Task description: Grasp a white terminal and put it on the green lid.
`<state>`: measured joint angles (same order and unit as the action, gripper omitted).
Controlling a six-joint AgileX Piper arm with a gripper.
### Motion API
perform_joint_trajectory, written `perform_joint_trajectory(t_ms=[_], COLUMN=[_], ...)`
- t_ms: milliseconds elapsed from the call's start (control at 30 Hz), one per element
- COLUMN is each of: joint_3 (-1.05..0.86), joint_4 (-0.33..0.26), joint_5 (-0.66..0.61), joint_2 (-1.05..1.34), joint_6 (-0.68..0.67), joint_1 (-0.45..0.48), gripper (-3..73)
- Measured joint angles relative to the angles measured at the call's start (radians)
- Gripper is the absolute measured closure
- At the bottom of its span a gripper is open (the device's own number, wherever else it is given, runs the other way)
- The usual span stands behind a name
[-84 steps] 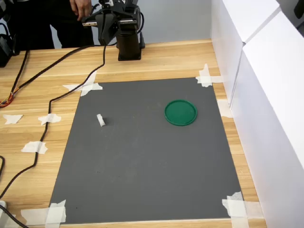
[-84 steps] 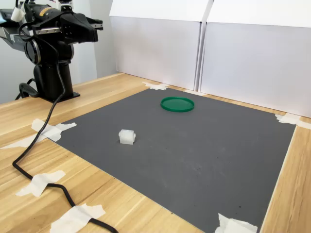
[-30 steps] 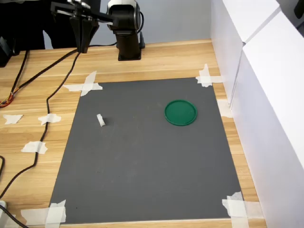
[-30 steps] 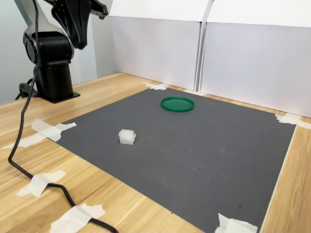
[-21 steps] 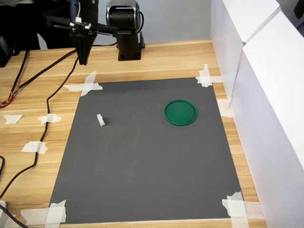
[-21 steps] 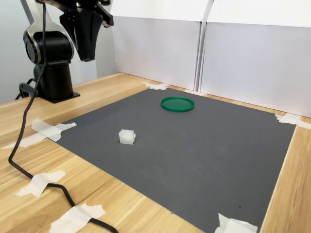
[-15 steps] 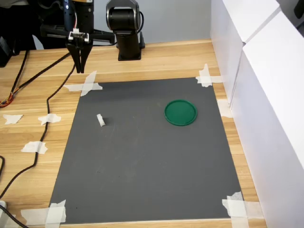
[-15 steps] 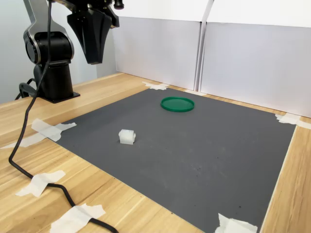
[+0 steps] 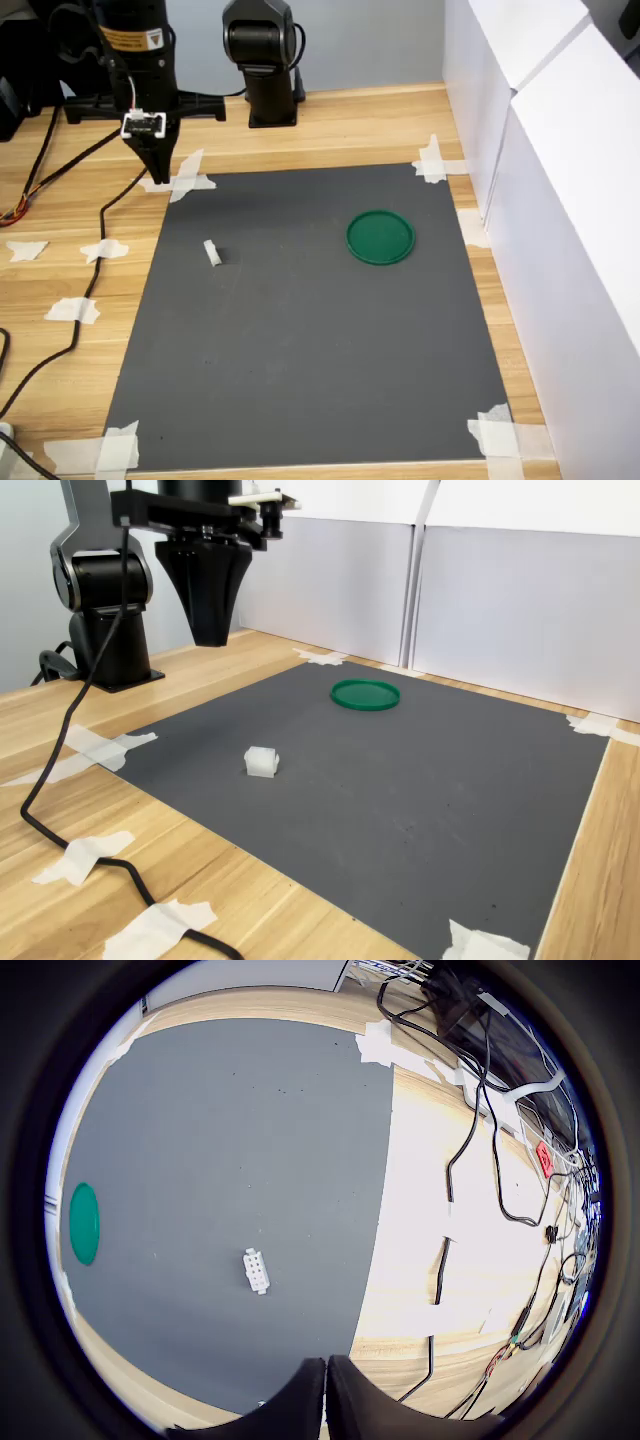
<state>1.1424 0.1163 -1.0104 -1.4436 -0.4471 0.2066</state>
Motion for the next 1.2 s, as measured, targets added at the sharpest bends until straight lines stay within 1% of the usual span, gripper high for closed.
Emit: perform_joint_trajectory(t_ms=[133,233,333,467,567,600,667,800,900,1033,1200], joint_3=[0.039,0.053,0.055,0.055,0.055,0.057,0.057,0.057,0.057,0.057,0.059], joint_4=[-0.026,-0.039,-0.063,-0.116,-0.134,-0.135,-0.132,-0.127,-0.125,-0.127,-0.166], joint_5=[-0.037,-0.051,-0.055,-0.07,-0.08,-0.081,-0.081,-0.077,-0.067,-0.052,-0.042], joint_2=[-0.047,-0.078,-0.104,-0.141,-0.177,-0.191,-0.216,-0.257,-0.272,-0.28,-0.29], joint_6=[-0.071,-0.098,-0.135,-0.198,-0.229,-0.234,-0.245,-0.256,-0.263,-0.306,-0.365], joint_1=[0.006,0.006,0.006,0.007,0.007,0.007,0.007,0.007,0.007,0.007,0.007], gripper=[69.3,63.2,53.4,34.6,22.8,19.7,15.8,13.1,13.0,12.8,12.8])
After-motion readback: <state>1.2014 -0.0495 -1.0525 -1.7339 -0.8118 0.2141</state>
